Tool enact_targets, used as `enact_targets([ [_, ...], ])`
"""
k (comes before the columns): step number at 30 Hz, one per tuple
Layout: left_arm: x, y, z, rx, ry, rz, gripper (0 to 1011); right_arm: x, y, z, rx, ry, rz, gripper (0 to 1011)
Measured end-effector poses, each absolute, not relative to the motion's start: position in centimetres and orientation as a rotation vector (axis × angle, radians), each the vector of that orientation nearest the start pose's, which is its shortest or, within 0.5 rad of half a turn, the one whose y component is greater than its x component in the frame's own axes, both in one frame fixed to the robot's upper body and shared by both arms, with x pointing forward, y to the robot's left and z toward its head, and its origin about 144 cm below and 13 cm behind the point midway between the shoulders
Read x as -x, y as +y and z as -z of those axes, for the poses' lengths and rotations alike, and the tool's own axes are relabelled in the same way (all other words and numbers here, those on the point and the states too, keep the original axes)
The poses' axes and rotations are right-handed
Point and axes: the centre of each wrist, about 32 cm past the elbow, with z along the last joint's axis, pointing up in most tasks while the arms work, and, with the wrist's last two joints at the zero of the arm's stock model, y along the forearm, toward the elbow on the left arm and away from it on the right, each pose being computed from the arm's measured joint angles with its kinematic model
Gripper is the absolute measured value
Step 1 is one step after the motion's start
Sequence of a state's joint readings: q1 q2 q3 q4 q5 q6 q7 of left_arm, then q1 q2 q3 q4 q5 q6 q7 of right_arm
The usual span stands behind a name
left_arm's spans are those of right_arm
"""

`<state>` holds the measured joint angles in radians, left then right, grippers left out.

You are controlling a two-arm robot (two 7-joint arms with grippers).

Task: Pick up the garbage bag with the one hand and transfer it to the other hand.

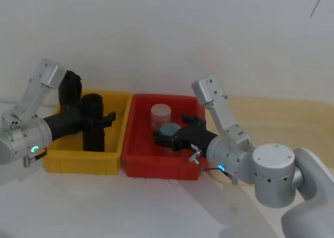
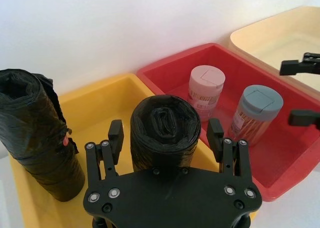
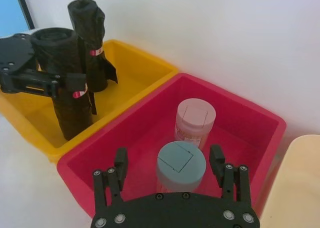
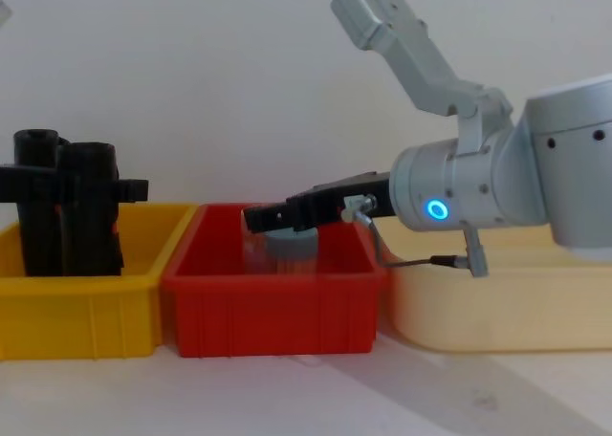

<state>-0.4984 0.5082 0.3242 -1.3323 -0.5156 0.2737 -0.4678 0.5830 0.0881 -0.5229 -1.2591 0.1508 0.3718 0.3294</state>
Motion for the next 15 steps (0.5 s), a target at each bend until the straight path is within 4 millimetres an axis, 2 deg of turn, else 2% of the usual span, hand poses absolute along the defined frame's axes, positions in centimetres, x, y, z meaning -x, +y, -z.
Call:
enact_targets([
  [15, -57.5, 32.1, -125.2, -0.157, 0.075, -0.958, 1002, -59.8, -10.3, -123.8, 0.323, -0.008, 0.834, 1001],
])
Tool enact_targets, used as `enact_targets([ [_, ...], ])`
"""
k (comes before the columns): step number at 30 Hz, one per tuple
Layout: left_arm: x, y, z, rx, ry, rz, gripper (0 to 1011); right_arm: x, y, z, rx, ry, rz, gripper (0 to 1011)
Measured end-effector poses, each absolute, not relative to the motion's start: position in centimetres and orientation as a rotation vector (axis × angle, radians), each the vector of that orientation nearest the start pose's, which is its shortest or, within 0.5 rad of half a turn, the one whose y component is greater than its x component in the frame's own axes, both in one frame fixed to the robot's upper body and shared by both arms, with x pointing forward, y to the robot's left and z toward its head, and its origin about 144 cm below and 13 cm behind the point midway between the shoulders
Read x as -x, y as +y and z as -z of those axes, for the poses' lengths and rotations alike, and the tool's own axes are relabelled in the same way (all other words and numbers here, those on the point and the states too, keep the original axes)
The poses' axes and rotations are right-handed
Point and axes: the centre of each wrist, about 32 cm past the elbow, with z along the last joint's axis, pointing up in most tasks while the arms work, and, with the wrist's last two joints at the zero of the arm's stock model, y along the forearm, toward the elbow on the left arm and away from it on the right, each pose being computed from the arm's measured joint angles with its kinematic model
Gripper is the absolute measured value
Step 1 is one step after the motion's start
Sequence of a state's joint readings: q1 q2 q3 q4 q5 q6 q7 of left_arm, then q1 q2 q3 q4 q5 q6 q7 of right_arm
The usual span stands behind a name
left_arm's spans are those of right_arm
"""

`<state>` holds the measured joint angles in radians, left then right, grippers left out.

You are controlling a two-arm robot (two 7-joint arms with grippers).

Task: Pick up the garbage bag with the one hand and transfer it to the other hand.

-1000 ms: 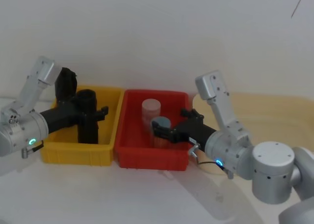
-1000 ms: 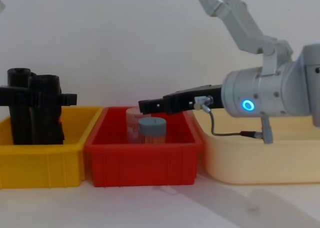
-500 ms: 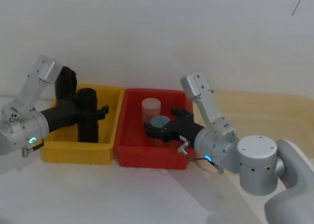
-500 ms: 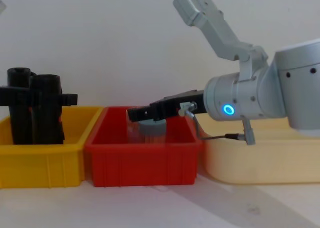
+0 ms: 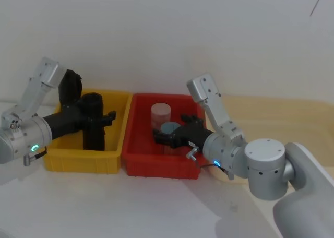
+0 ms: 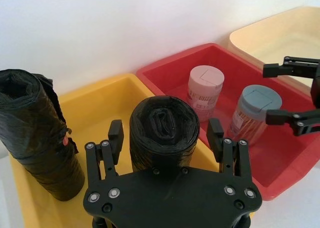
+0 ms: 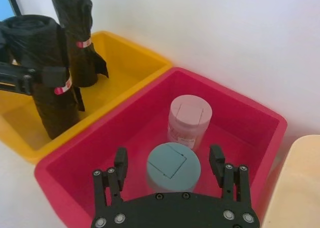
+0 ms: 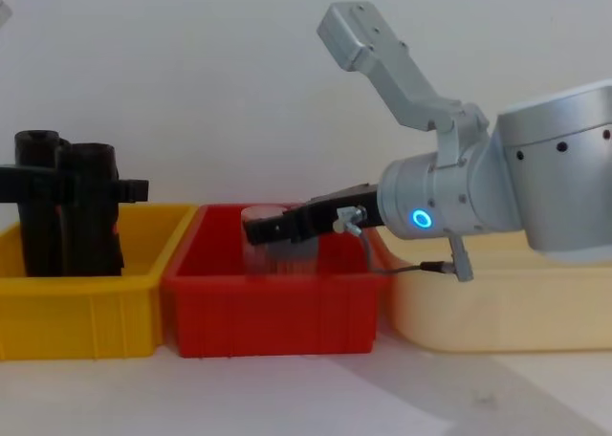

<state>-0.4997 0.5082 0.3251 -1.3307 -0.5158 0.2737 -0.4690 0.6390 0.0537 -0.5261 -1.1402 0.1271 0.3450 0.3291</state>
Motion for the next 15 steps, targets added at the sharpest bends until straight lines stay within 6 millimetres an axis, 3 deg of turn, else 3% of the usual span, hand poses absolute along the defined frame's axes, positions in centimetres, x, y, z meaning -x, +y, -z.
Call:
enact_targets([
  [15, -57.5, 32.1, -125.2, -0.157, 0.075, -0.959, 1002, -61.0, -10.4, -123.3, 0.351, 0.002, 0.844, 1001],
])
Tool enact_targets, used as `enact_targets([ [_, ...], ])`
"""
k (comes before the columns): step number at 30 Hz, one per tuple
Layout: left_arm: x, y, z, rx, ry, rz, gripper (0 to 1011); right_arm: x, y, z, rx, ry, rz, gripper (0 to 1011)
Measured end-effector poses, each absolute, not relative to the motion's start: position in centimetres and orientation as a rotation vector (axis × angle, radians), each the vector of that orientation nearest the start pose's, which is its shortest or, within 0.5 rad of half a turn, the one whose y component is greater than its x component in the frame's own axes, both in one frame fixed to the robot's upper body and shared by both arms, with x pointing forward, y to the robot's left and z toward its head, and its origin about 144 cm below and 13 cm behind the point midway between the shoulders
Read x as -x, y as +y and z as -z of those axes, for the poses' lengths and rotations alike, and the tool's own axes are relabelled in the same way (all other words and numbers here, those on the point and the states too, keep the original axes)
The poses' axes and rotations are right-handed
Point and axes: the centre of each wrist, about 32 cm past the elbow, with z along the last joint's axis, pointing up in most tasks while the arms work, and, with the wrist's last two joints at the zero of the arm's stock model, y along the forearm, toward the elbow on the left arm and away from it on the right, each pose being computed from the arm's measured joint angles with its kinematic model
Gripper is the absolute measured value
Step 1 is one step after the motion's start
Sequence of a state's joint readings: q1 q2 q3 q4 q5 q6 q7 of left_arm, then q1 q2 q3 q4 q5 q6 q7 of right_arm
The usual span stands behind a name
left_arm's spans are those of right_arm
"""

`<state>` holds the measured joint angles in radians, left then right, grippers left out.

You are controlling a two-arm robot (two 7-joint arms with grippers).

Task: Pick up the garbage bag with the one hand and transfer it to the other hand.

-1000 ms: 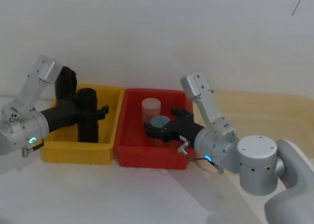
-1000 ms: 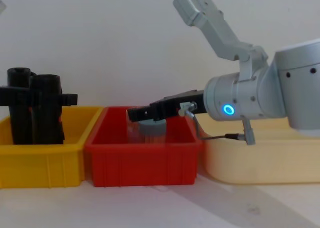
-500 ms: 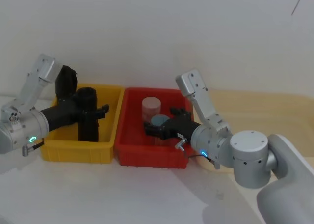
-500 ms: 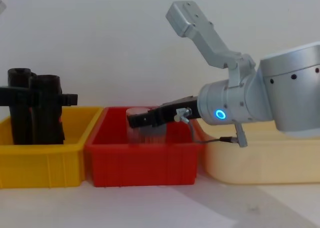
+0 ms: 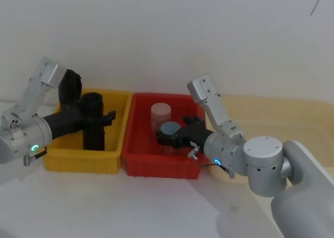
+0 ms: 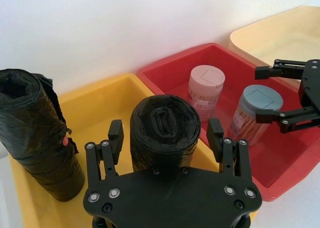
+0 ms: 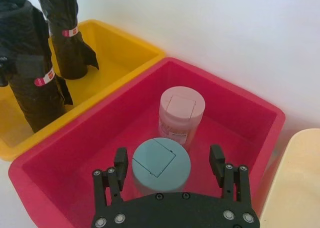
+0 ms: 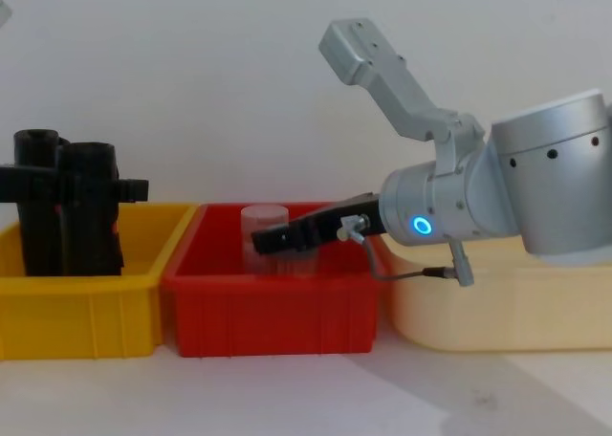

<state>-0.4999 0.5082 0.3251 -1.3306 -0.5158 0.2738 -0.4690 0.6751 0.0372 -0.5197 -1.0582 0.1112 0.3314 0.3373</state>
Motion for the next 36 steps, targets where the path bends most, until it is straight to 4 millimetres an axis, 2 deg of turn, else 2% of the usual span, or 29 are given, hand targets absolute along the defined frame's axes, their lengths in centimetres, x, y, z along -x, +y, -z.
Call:
enact_targets([
  [21, -57.53, 32.15, -125.22, -0.157, 0.075, -0.959, 1001, -61.44, -10.73, -122.96, 0.371, 0.024, 0.826, 993],
  [25, -57.53, 32.15, -125.22, -0.157, 0.075, -0.959, 1002, -61.47, -10.75, -122.92, 0.37, 0.026, 0.825, 908],
  [29, -57.53, 32.15, -125.23, -0.157, 0.075, -0.959, 1001, -61.5, -10.78, -122.92, 0.37, 0.026, 0.824, 765],
  [32, -57.53, 32.15, -125.22, -0.157, 0.075, -0.959, 1002, -61.51, -10.79, -122.92, 0.37, 0.027, 0.823, 710],
  [33, -57.53, 32.15, -125.23, -0.157, 0.075, -0.959, 973, -61.52, -10.79, -122.92, 0.37, 0.027, 0.823, 668],
  [34, -57.53, 32.15, -125.22, -0.157, 0.075, -0.959, 973, -61.52, -10.8, -122.92, 0.37, 0.027, 0.823, 668],
  [36, -57.53, 32.15, -125.23, -0.157, 0.075, -0.959, 906, -61.52, -10.79, -122.91, 0.37, 0.027, 0.823, 666],
])
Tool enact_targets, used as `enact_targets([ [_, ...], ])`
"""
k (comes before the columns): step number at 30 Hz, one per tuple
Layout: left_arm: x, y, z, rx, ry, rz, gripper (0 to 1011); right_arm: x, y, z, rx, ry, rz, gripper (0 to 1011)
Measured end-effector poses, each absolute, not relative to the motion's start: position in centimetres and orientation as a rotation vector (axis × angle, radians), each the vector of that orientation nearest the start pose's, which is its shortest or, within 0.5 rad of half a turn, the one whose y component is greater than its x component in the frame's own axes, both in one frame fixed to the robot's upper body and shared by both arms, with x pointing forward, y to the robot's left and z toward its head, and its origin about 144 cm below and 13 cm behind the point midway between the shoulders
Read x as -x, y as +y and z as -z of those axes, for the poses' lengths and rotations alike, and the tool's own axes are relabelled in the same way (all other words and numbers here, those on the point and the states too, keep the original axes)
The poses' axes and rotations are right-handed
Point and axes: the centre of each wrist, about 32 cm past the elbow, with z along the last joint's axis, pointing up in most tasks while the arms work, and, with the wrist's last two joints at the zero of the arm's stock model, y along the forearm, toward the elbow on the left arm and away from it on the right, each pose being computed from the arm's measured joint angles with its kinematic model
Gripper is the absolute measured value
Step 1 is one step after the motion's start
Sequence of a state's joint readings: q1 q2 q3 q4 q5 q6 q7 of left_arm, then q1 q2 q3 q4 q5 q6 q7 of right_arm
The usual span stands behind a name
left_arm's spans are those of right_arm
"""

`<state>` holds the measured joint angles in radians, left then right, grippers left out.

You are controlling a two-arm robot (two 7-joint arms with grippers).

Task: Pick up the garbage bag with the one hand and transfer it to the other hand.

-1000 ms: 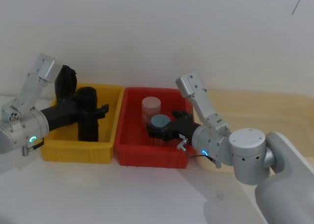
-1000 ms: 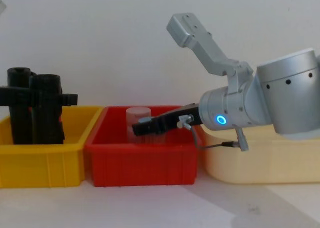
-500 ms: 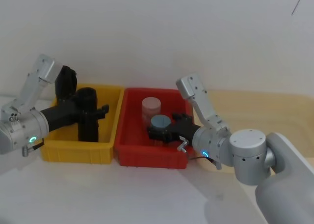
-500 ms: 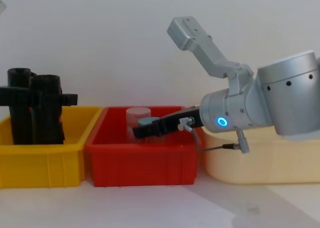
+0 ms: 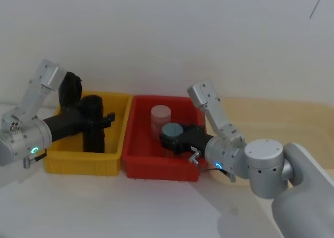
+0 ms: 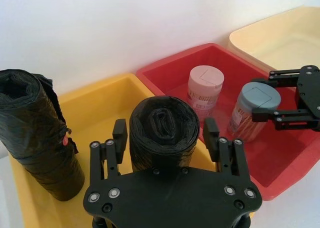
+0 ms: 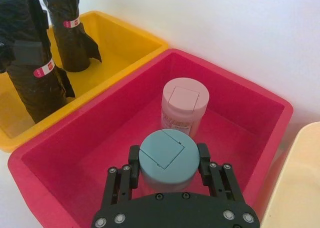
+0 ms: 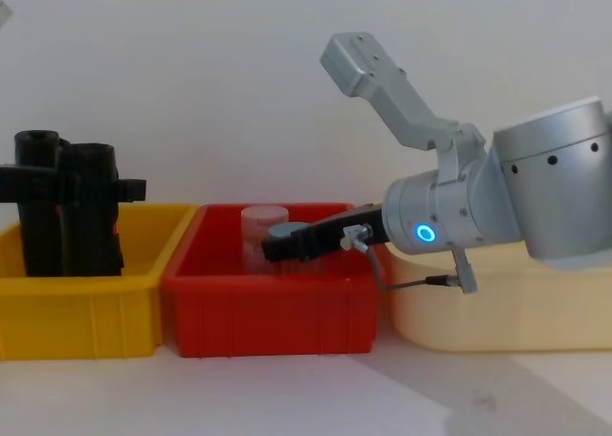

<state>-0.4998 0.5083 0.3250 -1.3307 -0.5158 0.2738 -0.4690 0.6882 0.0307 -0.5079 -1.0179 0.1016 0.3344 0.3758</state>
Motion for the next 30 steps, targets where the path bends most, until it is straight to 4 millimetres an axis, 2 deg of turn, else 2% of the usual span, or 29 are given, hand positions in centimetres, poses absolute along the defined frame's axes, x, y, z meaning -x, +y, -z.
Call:
enact_targets([
  [4, -57.53, 32.15, -125.22, -0.157, 0.075, -0.959, 845, -61.52, -10.79, -122.91, 0.369, 0.027, 0.822, 666],
  [7, -57.53, 32.15, -125.22, -0.157, 0.075, -0.959, 719, -61.53, -10.79, -122.91, 0.369, 0.027, 0.822, 666],
  [11, -57.53, 32.14, -125.22, -0.157, 0.075, -0.959, 628, -61.53, -10.79, -122.91, 0.368, 0.027, 0.822, 666],
  [15, -57.53, 32.15, -125.22, -0.157, 0.075, -0.959, 475, -61.54, -10.8, -122.9, 0.368, 0.028, 0.822, 666],
  [30, -57.53, 32.15, -125.22, -0.157, 0.075, -0.959, 375, -61.54, -10.81, -122.88, 0.369, 0.029, 0.821, 666],
])
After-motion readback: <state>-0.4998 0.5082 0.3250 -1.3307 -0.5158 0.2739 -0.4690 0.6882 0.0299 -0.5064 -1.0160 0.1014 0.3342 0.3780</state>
